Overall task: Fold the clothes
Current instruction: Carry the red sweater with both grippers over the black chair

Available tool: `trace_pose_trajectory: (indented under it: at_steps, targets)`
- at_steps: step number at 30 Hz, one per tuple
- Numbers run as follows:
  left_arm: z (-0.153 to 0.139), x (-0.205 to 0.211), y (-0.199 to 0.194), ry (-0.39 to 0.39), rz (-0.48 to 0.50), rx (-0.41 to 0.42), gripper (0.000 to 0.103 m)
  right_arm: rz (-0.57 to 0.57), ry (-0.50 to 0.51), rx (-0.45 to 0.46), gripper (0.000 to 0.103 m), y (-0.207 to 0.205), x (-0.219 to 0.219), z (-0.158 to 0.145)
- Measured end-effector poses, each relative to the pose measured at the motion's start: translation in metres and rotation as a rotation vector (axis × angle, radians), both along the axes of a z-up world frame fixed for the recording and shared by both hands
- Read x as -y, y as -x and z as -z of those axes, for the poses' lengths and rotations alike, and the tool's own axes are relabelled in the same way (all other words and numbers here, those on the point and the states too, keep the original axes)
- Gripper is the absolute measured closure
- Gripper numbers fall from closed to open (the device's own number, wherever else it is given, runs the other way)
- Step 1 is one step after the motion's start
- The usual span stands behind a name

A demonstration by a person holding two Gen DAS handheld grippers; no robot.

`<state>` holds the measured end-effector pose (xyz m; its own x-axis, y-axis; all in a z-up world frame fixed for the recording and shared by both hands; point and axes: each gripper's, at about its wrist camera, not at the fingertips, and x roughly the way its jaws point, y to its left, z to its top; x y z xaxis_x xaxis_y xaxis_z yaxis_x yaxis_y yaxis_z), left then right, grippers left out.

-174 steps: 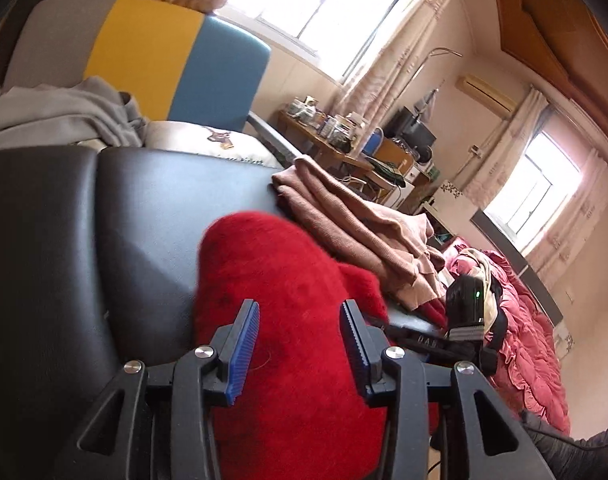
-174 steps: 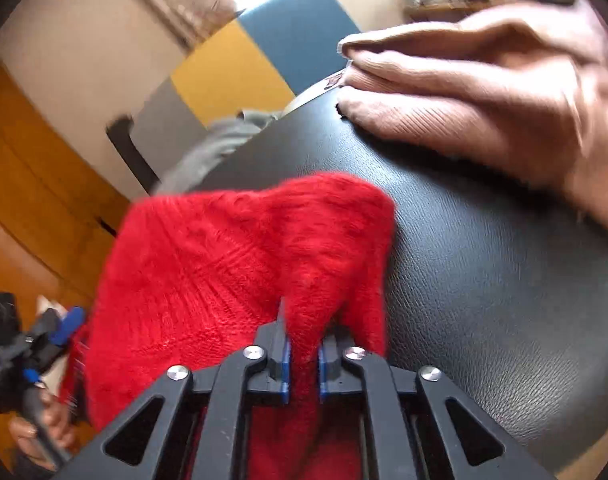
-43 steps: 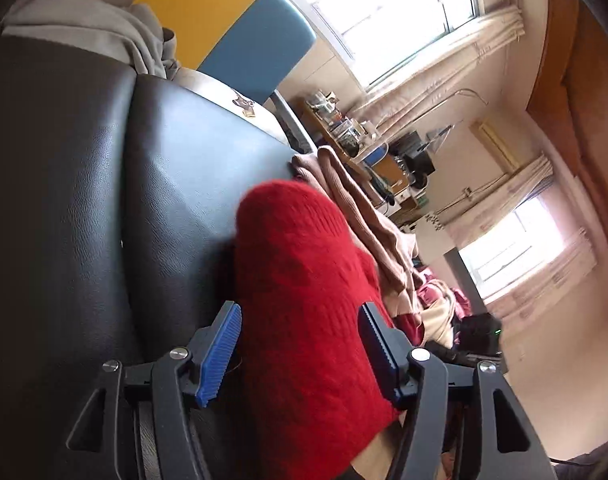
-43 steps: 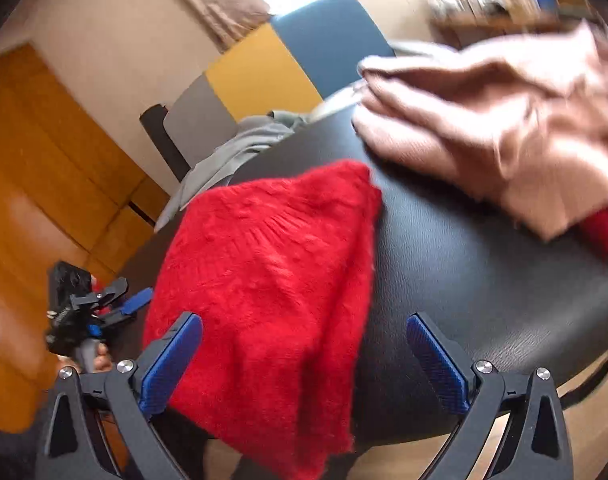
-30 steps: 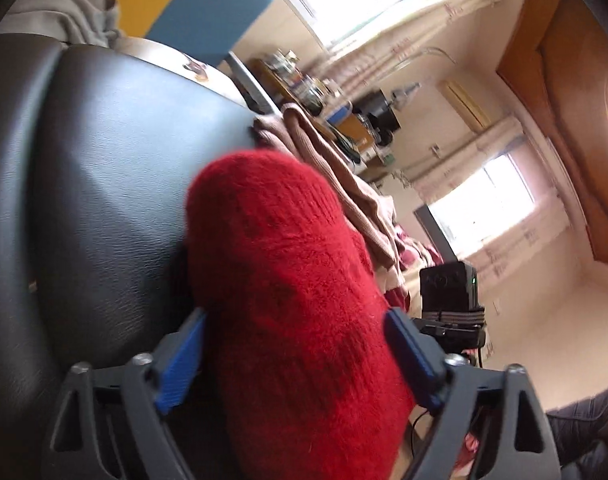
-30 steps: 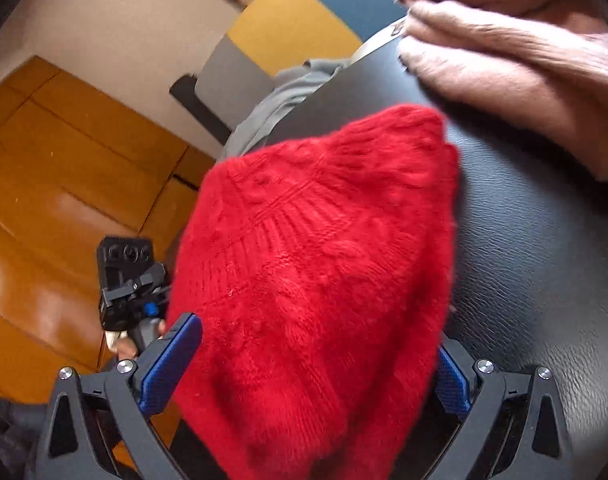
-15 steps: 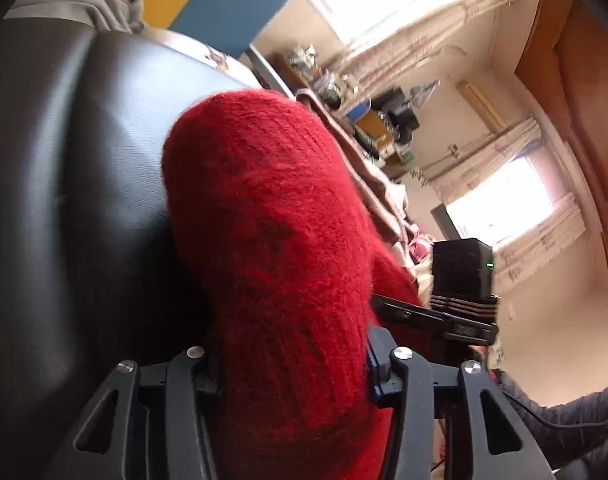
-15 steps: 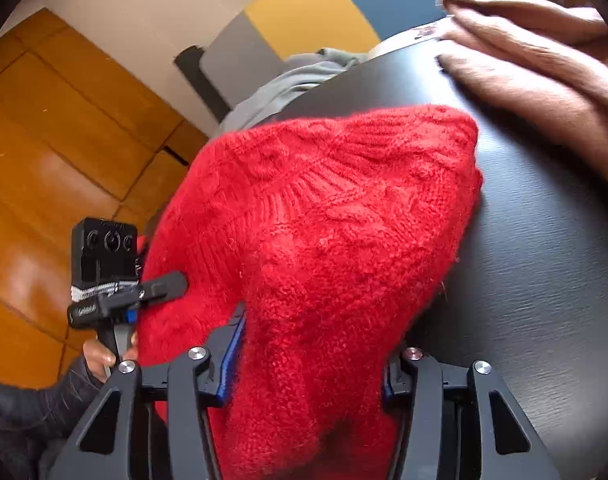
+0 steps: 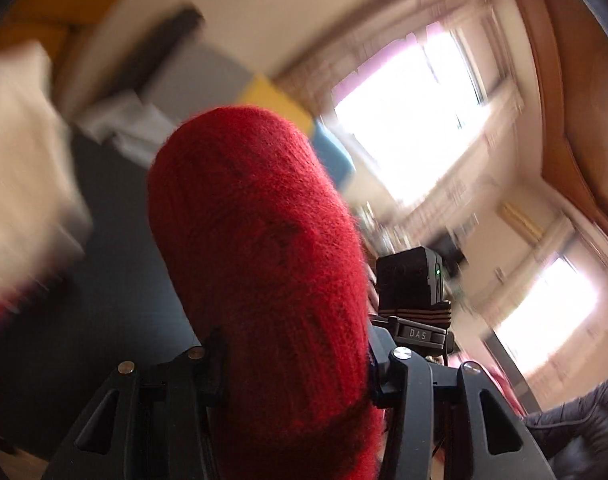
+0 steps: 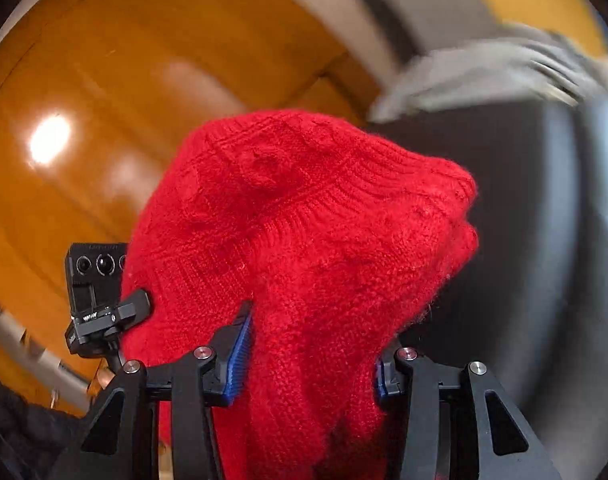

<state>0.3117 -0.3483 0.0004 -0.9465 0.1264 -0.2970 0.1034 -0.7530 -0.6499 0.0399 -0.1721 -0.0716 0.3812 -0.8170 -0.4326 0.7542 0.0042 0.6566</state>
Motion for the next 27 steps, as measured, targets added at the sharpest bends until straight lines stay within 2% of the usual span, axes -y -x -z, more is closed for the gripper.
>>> trace_pose_trajectory:
  at_steps: [5, 9, 10, 14, 15, 17, 18, 20, 23, 26, 27]
  targets:
    - [-0.053, 0.082, -0.059, 0.056, -0.26, -0.062, 0.055, -0.158, 0.112, -0.04, 0.055, -0.031, 0.152, -0.072]
    - [-0.063, 0.148, -0.092, 0.026, -0.476, -0.044, 0.055, -0.233, 0.125, -0.086, 0.055, -0.058, 0.267, -0.108]
    - [-0.056, 0.162, -0.096, 0.008, -0.517, -0.021, 0.055, -0.241, 0.104, -0.103, 0.055, -0.065, 0.293, -0.108]
    - [0.005, 0.22, -0.102, -0.165, -0.624, 0.133, 0.056, -0.248, -0.095, -0.189, 0.054, -0.082, 0.388, -0.066]
    - [0.019, 0.226, -0.106, -0.18, -0.643, 0.148, 0.054, -0.236, -0.145, -0.177, 0.048, -0.085, 0.405, -0.046]
    - [0.029, 0.232, -0.113, -0.206, -0.642, 0.11, 0.053, -0.207, -0.143, -0.087, 0.033, -0.074, 0.419, -0.028]
    - [0.027, 0.231, -0.112, -0.2, -0.636, 0.112, 0.052, -0.195, -0.141, -0.048, 0.028, -0.07, 0.426, -0.02]
    - [0.019, 0.221, -0.106, -0.168, -0.637, 0.12, 0.049, -0.197, -0.123, -0.047, 0.025, -0.069, 0.429, -0.018]
    - [0.002, 0.207, -0.103, -0.105, -0.639, 0.171, 0.047, -0.176, -0.099, -0.1, 0.008, -0.071, 0.417, -0.036]
    - [-0.015, 0.204, -0.109, -0.047, -0.667, 0.223, 0.045, -0.154, -0.072, -0.158, 0.008, -0.073, 0.405, -0.054]
    - [-0.02, 0.205, -0.111, -0.035, -0.675, 0.241, 0.045, -0.139, -0.044, -0.213, 0.008, -0.074, 0.398, -0.066]
